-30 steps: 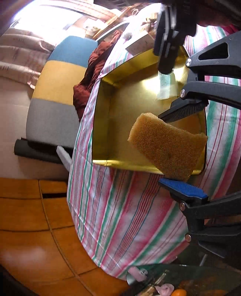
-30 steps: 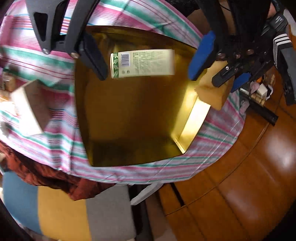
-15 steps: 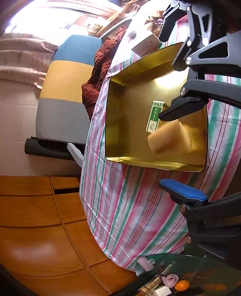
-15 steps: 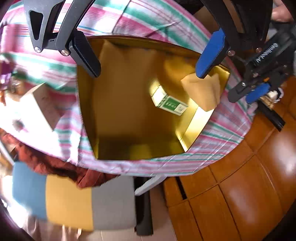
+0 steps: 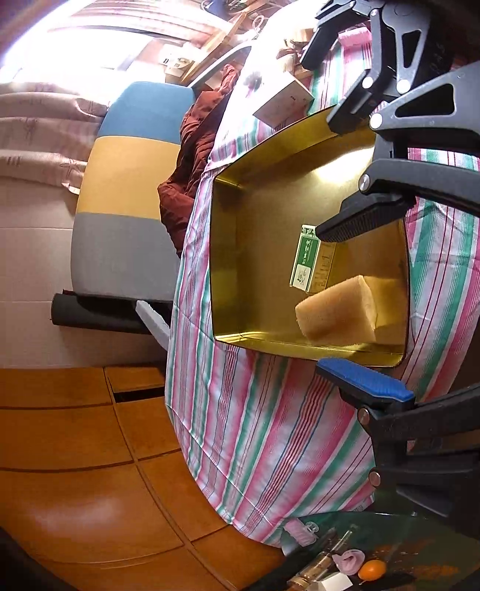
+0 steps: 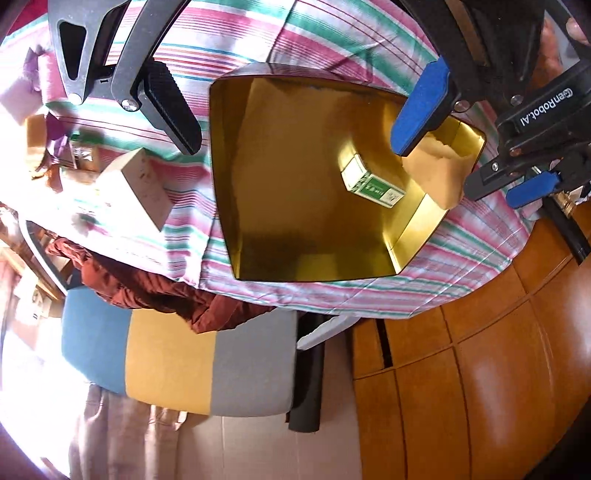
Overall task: Organize objects
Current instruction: 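Release the sponge and the green-labelled box into the gold tray with both tools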
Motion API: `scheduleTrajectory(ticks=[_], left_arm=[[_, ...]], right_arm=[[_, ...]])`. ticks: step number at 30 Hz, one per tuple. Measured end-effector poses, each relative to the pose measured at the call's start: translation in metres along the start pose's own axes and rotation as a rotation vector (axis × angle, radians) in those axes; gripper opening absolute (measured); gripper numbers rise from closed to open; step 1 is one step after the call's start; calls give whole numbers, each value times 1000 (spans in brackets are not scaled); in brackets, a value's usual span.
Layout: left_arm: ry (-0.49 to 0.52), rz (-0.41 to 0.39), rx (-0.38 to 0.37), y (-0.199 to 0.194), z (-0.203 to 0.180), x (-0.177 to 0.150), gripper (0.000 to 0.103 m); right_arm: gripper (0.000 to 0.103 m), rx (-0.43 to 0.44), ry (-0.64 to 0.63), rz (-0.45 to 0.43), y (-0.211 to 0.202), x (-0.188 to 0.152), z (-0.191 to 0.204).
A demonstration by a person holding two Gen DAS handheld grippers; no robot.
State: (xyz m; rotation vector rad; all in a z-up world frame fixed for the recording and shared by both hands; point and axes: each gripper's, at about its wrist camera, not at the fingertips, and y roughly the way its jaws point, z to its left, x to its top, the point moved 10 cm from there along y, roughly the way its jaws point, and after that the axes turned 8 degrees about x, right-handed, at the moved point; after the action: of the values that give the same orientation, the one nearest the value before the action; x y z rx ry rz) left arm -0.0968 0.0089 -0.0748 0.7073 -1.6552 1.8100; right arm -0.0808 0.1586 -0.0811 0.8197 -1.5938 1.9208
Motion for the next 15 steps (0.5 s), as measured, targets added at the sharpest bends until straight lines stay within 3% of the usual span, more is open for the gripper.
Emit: scheduleTrajectory(ticks=[15], left_arm=[[111, -77, -13, -22, -32, 8, 66]], right_arm=[[103, -106, 50, -36, -18, -5, -46]])
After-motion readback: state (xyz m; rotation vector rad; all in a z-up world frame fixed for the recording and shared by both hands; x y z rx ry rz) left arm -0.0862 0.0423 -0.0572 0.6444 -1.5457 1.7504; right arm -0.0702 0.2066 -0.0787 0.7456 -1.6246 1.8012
